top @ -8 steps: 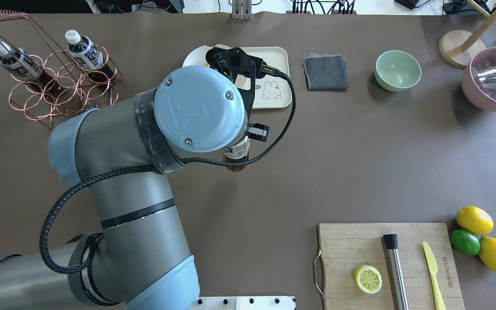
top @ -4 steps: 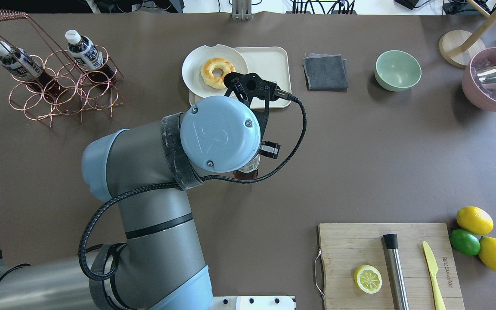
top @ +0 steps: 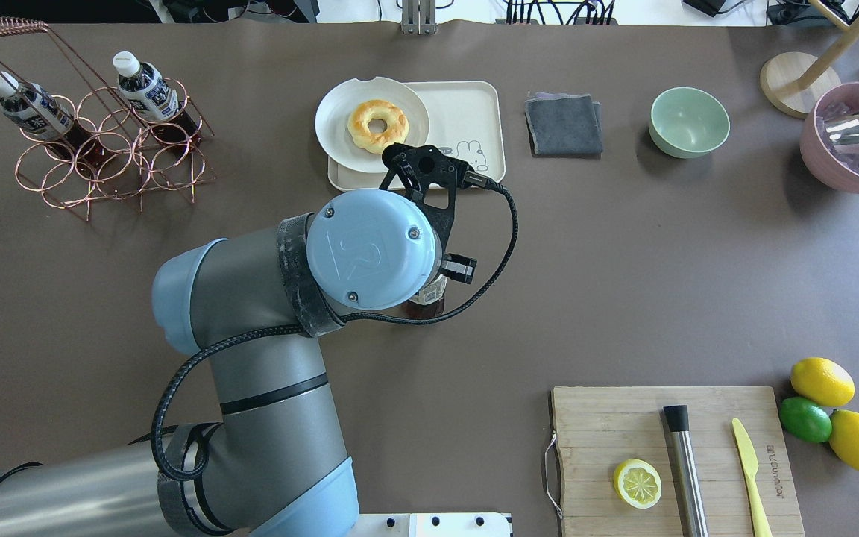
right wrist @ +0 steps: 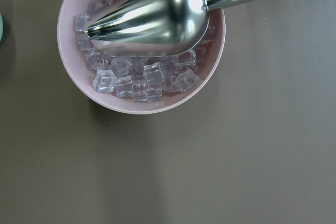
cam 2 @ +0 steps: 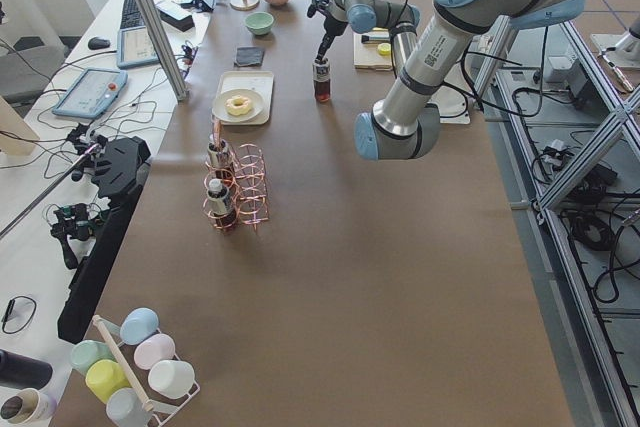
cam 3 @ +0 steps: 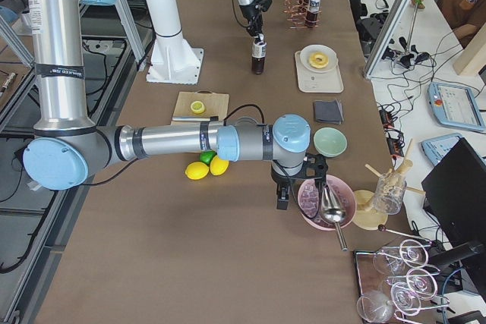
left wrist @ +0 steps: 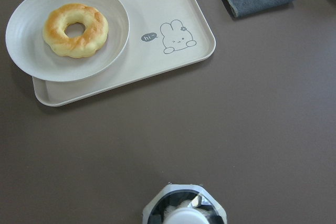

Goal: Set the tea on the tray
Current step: 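Carry the bottle and set it upright on the table near the tray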

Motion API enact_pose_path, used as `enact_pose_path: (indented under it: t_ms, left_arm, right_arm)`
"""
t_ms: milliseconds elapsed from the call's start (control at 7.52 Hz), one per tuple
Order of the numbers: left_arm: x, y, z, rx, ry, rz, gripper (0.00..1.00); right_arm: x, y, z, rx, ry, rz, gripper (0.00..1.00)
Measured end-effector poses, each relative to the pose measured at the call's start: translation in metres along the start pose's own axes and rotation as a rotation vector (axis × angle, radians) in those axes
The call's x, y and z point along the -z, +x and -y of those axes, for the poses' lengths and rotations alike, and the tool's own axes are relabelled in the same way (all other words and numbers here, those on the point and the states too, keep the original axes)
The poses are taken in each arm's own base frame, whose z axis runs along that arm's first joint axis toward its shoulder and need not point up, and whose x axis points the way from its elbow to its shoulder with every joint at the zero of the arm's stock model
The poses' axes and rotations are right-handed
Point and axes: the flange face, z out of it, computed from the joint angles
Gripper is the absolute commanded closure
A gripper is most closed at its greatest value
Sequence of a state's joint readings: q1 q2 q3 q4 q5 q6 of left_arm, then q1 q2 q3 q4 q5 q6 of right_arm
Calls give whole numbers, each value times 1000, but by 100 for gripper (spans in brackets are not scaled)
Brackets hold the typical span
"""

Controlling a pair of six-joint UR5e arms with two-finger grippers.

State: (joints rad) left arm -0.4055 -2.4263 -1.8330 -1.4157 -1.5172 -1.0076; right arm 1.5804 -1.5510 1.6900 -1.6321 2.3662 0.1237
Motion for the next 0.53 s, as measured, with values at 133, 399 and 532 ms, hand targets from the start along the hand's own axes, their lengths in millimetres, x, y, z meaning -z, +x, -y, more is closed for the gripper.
enact_pose_path:
  t_ms: [133,399,532]
  left_arm:
    - [0,0,0,-1,1,-1,3]
    - [-2,-1,-1,-2,-1,1,3]
    - [-1,-1,-1,1,-1,-1,3]
  right_arm:
    - [0,0,1,0,1,0,0]
    - [1,-1,2,1,2,-1,0]
    - [1,-2,3,2,2,-1,0]
